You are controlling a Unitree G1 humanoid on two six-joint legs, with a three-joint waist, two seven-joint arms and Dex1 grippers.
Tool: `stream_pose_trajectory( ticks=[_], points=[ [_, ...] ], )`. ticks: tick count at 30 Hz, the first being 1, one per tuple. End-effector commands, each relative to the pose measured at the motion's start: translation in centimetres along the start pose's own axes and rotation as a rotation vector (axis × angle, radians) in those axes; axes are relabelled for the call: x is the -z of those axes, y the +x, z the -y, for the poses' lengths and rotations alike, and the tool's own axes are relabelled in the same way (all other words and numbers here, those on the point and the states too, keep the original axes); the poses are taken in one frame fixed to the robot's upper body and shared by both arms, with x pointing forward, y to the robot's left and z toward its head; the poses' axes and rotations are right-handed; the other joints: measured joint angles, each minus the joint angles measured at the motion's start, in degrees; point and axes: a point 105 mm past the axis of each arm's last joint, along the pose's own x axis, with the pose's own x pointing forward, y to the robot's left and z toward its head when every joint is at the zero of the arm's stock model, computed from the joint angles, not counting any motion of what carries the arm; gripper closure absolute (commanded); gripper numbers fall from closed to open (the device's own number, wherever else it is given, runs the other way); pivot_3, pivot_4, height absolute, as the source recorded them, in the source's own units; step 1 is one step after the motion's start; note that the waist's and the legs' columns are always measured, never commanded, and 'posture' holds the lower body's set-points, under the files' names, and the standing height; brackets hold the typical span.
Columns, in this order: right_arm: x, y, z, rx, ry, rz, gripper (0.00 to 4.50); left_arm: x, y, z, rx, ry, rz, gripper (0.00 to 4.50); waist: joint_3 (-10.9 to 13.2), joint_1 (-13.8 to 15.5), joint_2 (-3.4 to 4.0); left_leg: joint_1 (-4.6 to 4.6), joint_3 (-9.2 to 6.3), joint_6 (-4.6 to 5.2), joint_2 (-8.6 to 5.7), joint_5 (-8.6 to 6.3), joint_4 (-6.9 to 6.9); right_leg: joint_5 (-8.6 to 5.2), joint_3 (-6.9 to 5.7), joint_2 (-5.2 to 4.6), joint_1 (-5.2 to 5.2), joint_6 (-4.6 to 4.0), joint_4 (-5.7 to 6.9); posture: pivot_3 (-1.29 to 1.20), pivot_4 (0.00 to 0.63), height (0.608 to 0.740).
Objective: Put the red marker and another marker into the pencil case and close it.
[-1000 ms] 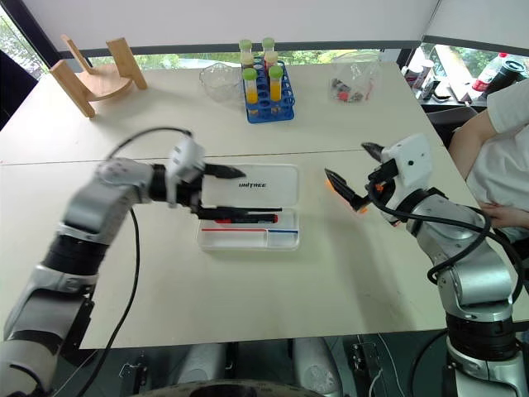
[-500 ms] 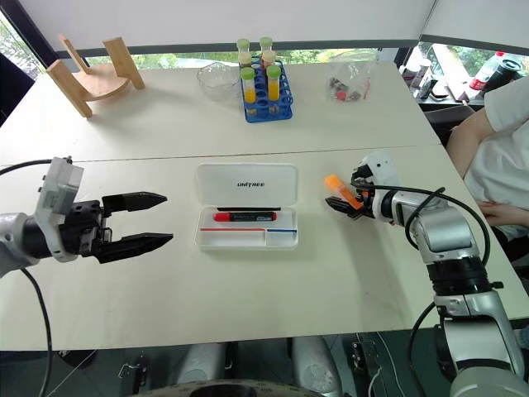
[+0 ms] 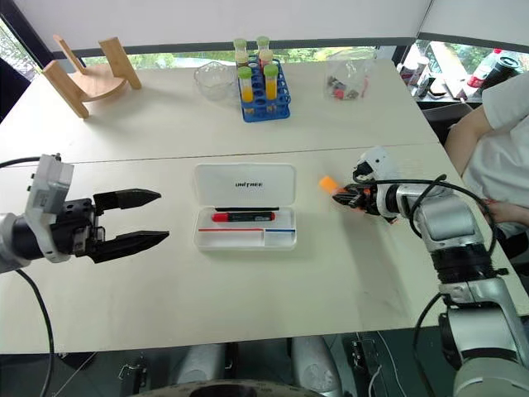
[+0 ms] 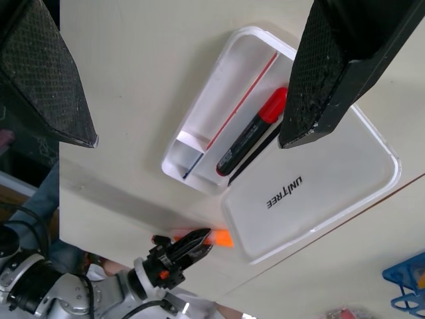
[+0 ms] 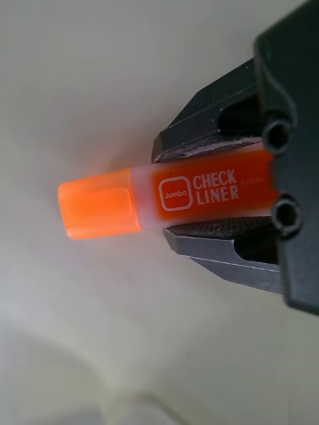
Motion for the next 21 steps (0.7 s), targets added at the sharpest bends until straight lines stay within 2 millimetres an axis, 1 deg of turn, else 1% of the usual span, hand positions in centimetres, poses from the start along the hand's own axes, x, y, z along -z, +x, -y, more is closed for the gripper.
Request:
stream_pose_trajectory(
  ticks=[1, 3, 4, 5, 7, 9, 10, 12, 14, 17, 21],
  points=[
    [-4.8, -2.1, -4.8, -0.202, -0.174, 0.099, 3.67, -0.9, -0.3, 0.1, 0.019, 0.045, 0.004, 0.0, 0.0, -0.05, 0.0, 0.01, -0.02, 0.0, 0.0, 0.0, -0.01, 0.0, -0.01, 0.01, 0.02, 0.0, 0.0, 0.0, 0.15, 0.74],
    [-5.8, -1.2, -7.5, -0.304, -0.241, 0.117, 3.67, -0.9, -0.3, -0.2, 0.031, 0.05, -0.001, 0.0, -0.02, -0.3, -0.03, 0.04, -0.04, 0.0, 0.04, 0.0, -0.01, 0.0, -0.02, 0.08, 0.03, -0.01, -0.01, 0.0, 0.15, 0.74],
    [-6.0, -0.3, -9.2, -0.373, -0.267, 0.125, 3.67, -1.0, -0.2, -0.2, 0.041, 0.057, -0.003, 0.0, -0.02, -0.36, -0.06, 0.08, -0.04, 0.01, 0.09, 0.0, -0.01, 0.0, -0.02, 0.13, 0.04, -0.02, 0.0, 0.0, 0.15, 0.74],
    [-6.1, 0.2, -10.2, -0.416, -0.283, 0.129, 3.67, -1.1, -0.2, -0.3, 0.048, 0.061, -0.003, 0.0, -0.04, -0.41, -0.1, 0.09, -0.04, 0.01, 0.12, 0.0, -0.01, 0.01, -0.03, 0.16, 0.04, -0.03, 0.0, 0.0, 0.15, 0.74],
    [-6.2, 0.7, -11.1, -0.45, -0.293, 0.13, 3.67, -1.1, -0.1, -0.4, 0.055, 0.066, -0.004, 0.0, -0.02, -0.23, -0.06, 0.11, -0.03, 0.0, 0.13, 0.0, -0.01, 0.01, -0.03, 0.18, 0.06, -0.04, 0.0, 0.0, 0.15, 0.74],
    [-6.2, 0.7, -11.1, -0.45, -0.293, 0.128, 3.67, -1.2, -0.1, -0.4, 0.057, 0.067, -0.005, 0.0, 0.02, 0.26, -0.1, 0.02, 0.01, 0.0, 0.08, 0.0, -0.01, 0.01, -0.02, 0.1, 0.0, -0.03, 0.0, 0.0, 0.15, 0.74],
    [-6.3, 2.6, -12.4, -0.488, -0.309, 0.132, 3.67, -1.2, 0.0, -0.5, 0.06, 0.074, -0.007, 0.0, 0.02, 0.42, -0.12, -0.06, -0.02, 0.0, 0.02, 0.0, 0.01, 0.0, -0.05, 0.02, -0.04, -0.02, -0.02, 0.0, 0.15, 0.74],
    [-6.5, 5.3, -14.5, -0.546, -0.344, 0.131, 3.67, -1.4, 0.1, -0.6, 0.066, 0.084, -0.01, 0.0, -0.04, -0.08, -0.33, -0.07, 0.02, 0.0, -0.01, 0.0, 0.04, 0.01, -0.03, -0.02, -0.04, -0.01, -0.05, 0.0, 0.15, 0.74],
    [-6.5, 7.1, -15.9, -0.579, -0.366, 0.12, 3.67, -1.4, 0.2, -0.4, 0.071, 0.089, -0.011, 0.0, -0.03, -0.5, -0.32, -0.03, 0.02, -0.01, 0.05, 0.0, 0.02, 0.02, -0.03, 0.06, -0.08, -0.02, -0.01, 0.0, 0.15, 0.74],
    [-6.3, 8.9, -17.0, -0.599, -0.378, 0.104, 3.67, -1.3, 0.2, -0.2, 0.069, 0.09, -0.013, 0.0, -0.02, -0.3, -0.3, -0.16, -0.02, -0.02, 0.07, 0.01, -0.05, -0.01, -0.03, 0.1, -0.28, -0.07, 0.06, 0.0, 0.15, 0.74],
    [-6.1, 10.1, -17.6, -0.605, -0.39, 0.09, 3.67, -1.0, 0.1, 0.0, 0.057, 0.086, -0.015, 0.0, -0.02, -0.06, -0.31, -0.65, -0.09, -0.13, 0.03, 0.07, 0.08, 0.01, -0.13, -0.02, -0.64, -0.05, 0.08, 0.0, 0.15, 0.74]
  ],
)
